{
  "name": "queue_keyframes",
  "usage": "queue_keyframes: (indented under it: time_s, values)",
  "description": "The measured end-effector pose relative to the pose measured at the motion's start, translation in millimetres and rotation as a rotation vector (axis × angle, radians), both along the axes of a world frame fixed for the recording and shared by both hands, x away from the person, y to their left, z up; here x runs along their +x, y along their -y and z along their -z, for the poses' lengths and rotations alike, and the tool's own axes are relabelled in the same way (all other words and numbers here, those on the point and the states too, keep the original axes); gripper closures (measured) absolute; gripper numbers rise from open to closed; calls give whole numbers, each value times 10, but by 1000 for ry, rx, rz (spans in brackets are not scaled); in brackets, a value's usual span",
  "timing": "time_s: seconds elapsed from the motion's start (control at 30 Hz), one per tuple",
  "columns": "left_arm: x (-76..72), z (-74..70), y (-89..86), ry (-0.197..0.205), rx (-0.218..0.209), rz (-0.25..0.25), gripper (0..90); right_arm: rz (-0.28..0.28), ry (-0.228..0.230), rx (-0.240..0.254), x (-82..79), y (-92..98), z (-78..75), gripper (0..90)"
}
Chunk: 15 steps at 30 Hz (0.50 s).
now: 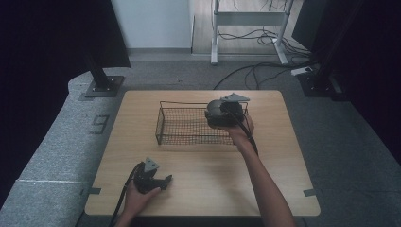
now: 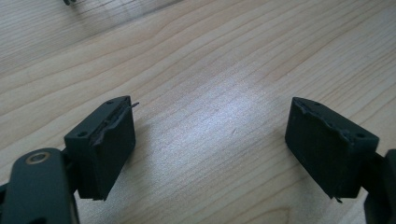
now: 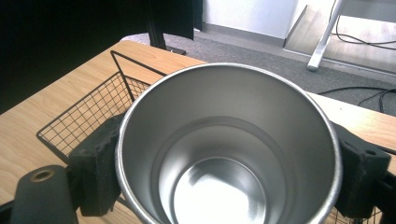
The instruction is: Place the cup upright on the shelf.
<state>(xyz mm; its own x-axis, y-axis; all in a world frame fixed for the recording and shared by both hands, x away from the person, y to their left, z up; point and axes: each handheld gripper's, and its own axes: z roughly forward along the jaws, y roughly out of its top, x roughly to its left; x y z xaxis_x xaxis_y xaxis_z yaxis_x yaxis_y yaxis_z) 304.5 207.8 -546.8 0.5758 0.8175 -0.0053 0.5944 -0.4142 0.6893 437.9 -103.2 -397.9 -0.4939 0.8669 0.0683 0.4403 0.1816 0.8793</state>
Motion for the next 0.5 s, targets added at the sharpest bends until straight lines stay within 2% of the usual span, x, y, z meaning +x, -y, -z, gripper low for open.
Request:
queue_keyframes:
  time_s: [0.17, 0.27, 0.5]
  values:
    - [0, 0, 0, 0, -1, -1, 161, 10, -8, -3, 73, -7, 16, 140]
    - [1, 0, 0, 0, -1, 0, 161, 18, -14, 11, 112, 15, 25, 140]
    - [1, 0, 0, 0, -1, 0, 161, 42, -31, 1, 197, 51, 76, 140]
